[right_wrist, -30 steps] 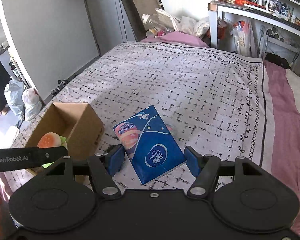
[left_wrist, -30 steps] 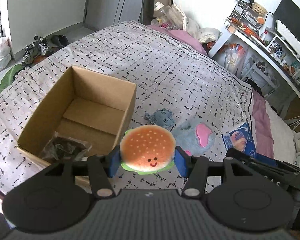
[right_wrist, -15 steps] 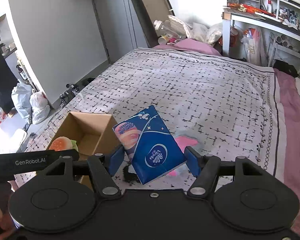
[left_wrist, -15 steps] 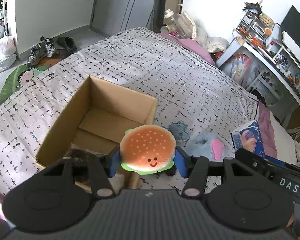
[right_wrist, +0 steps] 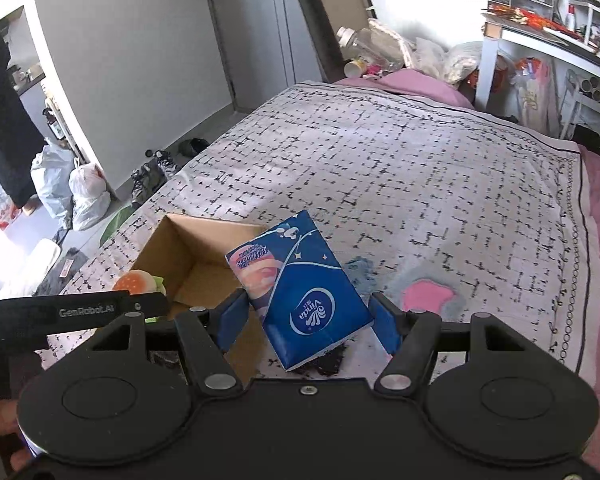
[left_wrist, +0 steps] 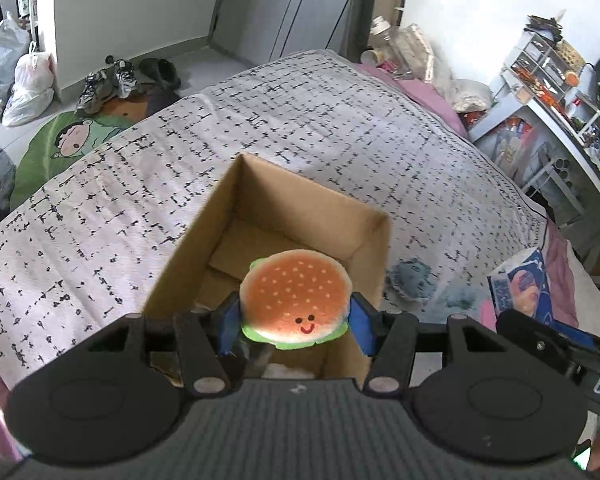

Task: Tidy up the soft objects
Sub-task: 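Carry the hamburger into the box with the left gripper and release it, then drop the blue tissue pack into the box from the right gripper, then move the right gripper to the grey plush mouse and grasp it, then lift the grey plush mouse with the right gripper toward the box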

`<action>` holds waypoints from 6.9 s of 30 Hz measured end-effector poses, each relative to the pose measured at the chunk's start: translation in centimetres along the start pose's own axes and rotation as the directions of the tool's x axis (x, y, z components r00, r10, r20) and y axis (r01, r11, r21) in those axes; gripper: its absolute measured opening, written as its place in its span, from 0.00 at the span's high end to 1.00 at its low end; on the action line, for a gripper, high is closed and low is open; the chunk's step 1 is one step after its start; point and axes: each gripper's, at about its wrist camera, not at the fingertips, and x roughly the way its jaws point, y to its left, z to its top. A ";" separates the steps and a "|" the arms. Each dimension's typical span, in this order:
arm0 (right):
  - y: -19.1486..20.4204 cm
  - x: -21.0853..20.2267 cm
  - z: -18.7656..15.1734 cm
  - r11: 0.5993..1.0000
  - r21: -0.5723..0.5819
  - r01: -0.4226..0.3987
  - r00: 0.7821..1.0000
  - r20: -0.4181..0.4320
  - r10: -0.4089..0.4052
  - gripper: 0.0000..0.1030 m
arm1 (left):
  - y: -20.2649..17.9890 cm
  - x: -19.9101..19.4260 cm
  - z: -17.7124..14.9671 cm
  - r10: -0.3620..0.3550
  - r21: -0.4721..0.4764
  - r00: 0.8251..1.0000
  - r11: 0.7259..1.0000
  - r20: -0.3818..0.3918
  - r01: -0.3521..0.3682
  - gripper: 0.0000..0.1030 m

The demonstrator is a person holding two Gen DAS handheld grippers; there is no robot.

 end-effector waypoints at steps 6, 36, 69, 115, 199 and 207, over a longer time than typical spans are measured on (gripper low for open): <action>2.2 0.8 0.7 1.000 -0.027 -0.014 1.000 -0.016 0.014 0.38 | 1.7 0.8 1.2 0.021 -0.015 1.000 1.000 -0.002 -0.021 0.46; 6.8 3.1 1.6 0.996 -0.025 -0.085 0.991 -0.107 0.081 0.20 | 5.8 -1.7 2.2 0.033 -0.069 0.999 0.997 -0.031 -0.035 0.32; -6.2 -0.8 1.0 0.995 0.101 -0.020 1.000 0.000 0.020 0.46 | -3.1 -2.5 -0.2 0.011 0.045 1.000 0.999 -0.025 -0.010 0.29; -18.8 9.1 -1.7 0.875 0.477 -0.082 0.974 -0.148 0.172 0.66 | -15.6 5.2 -0.1 -0.022 0.130 1.000 0.991 -0.012 0.023 0.32; -9.4 -0.2 0.1 0.839 0.512 -0.184 0.981 0.041 0.190 0.78 | -10.1 0.3 1.9 -0.296 -0.075 0.954 0.953 -0.050 0.292 0.79; -5.4 0.1 1.2 0.865 0.473 -0.166 0.985 0.034 0.171 0.78 | -6.6 -0.8 2.9 -0.300 -0.104 0.954 0.949 -0.016 0.297 0.79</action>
